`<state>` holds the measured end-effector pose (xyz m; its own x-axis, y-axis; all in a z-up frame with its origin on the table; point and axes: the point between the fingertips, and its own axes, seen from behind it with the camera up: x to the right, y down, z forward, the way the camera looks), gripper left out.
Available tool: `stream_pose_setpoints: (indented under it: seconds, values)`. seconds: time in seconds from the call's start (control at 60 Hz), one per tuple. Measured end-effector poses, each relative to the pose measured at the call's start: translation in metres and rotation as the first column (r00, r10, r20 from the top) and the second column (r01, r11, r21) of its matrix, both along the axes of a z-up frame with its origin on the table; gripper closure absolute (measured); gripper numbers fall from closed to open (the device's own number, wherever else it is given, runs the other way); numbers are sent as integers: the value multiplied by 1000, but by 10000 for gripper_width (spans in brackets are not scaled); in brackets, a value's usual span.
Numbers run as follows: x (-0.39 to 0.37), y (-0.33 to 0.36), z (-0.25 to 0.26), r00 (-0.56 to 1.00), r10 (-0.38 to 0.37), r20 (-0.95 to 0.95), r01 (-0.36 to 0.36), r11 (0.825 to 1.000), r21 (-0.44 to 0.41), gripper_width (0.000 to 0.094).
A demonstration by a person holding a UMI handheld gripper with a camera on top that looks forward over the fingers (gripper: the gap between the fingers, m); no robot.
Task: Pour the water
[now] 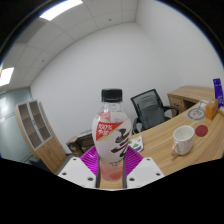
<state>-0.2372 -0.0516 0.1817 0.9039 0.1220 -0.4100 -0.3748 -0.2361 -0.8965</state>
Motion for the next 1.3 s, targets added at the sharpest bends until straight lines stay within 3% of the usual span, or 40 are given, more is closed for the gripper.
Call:
stream_pose_setpoints:
  seconds: [0.1,0.233,0.317,0.417,0.6,0.817,1.05,1.2,1.3]
  values:
    - [9,21,42,958,-5,-285,7,1000,8,641]
    - [43,43,72,789,-11,-614,12,1000,-2,642]
    - [64,55,69,754,-57,-654,45,998,-34,642]
    - [79,57,56,684,-75,-725,35,997,-70,644]
    - [78,69,41,225,-51,-973,-116,990,-79,644]
    - [92,75,16,-74,-110,-991,-153,983,-98,643]
    - [102,69,24,63,-115,-991,-188,974,-125,643]
    - [125,65,43,459,-46,-887,-163,977,-135,641]
    - [161,78,60,723,-6,-691,-85,992,-96,641]
